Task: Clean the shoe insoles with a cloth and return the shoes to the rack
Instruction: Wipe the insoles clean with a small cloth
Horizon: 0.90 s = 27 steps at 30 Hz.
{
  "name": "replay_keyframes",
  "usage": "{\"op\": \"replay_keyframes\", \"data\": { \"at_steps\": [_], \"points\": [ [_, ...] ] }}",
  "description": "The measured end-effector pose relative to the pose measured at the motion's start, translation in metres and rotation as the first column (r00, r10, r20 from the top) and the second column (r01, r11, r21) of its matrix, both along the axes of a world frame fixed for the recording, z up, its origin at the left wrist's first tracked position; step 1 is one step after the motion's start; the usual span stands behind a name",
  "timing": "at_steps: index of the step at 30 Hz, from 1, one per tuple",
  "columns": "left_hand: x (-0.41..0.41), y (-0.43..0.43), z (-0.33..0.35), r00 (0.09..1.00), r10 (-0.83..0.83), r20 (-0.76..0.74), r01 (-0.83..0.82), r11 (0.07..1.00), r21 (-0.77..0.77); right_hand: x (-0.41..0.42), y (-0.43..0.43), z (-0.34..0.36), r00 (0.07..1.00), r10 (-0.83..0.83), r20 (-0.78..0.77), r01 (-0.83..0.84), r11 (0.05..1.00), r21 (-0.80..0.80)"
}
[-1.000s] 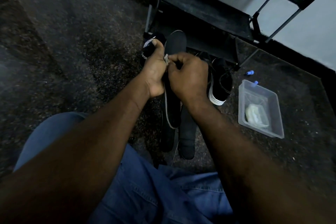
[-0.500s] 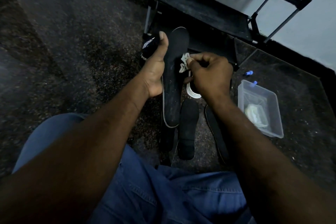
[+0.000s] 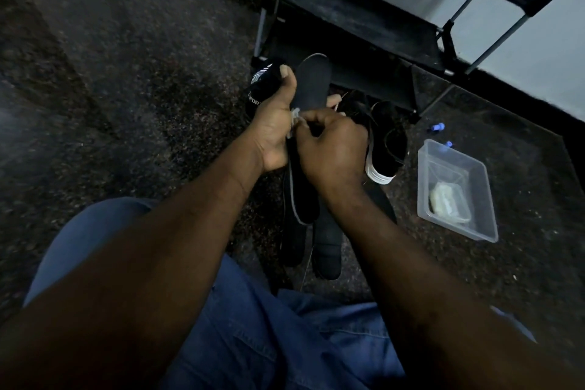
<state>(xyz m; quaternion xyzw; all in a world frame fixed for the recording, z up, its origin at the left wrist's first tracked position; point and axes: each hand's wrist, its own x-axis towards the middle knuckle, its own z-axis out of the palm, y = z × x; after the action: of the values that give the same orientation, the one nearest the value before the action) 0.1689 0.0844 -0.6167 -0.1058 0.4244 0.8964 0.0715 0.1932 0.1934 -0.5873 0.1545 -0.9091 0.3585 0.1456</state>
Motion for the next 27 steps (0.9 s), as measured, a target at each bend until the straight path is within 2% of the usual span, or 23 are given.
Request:
{"op": "replay_keyframes", "data": {
  "at_steps": [2,4,6,8,11,15,19,22,24,27],
  "points": [
    [-0.002,0.0,0.0,1.0,-0.001,0.004,0.0,1.0,0.024,0.002,0.002,0.0,0.999,0.036,-0.019,-0.036,0.999,0.014],
    [-0.001,0.001,0.001,1.0,-0.025,-0.003,0.025,0.999,0.046,-0.005,0.007,0.002,0.994,0.048,-0.103,-0.034,0.991,0.131],
    [0.0,0.004,0.004,1.0,-0.006,0.006,0.005,0.998,0.06,-0.018,0.012,0.007,0.983,0.02,-0.182,0.029,0.965,0.26],
    [0.0,0.006,0.003,1.0,0.026,0.006,-0.026,0.997,0.075,-0.032,0.016,0.011,0.982,-0.05,-0.18,0.106,0.944,0.312],
    [0.001,0.005,0.004,1.0,0.024,0.003,-0.024,0.997,0.077,-0.038,0.014,0.013,0.989,-0.091,-0.114,0.119,0.956,0.27],
    [0.0,0.0,0.0,0.999,0.014,0.031,-0.015,0.999,0.038,-0.013,0.003,0.006,1.0,-0.017,-0.011,0.018,0.989,0.144],
    [-0.001,0.0,0.002,0.998,0.043,0.035,-0.046,0.995,0.083,0.003,0.004,0.001,0.997,0.076,0.02,-0.076,0.997,0.018],
    [0.001,0.004,0.005,0.998,0.04,0.044,-0.044,0.993,0.107,-0.004,0.011,0.0,0.992,0.112,-0.054,-0.105,0.988,0.116],
    [0.002,0.005,0.005,0.998,0.027,0.051,-0.03,0.997,0.075,-0.015,0.014,0.001,0.99,0.083,-0.113,-0.056,0.973,0.225],
    [0.003,0.007,0.004,0.998,0.012,0.054,-0.016,0.998,0.06,-0.034,0.015,0.008,0.991,-0.02,-0.133,0.056,0.962,0.268]
  ]
}}
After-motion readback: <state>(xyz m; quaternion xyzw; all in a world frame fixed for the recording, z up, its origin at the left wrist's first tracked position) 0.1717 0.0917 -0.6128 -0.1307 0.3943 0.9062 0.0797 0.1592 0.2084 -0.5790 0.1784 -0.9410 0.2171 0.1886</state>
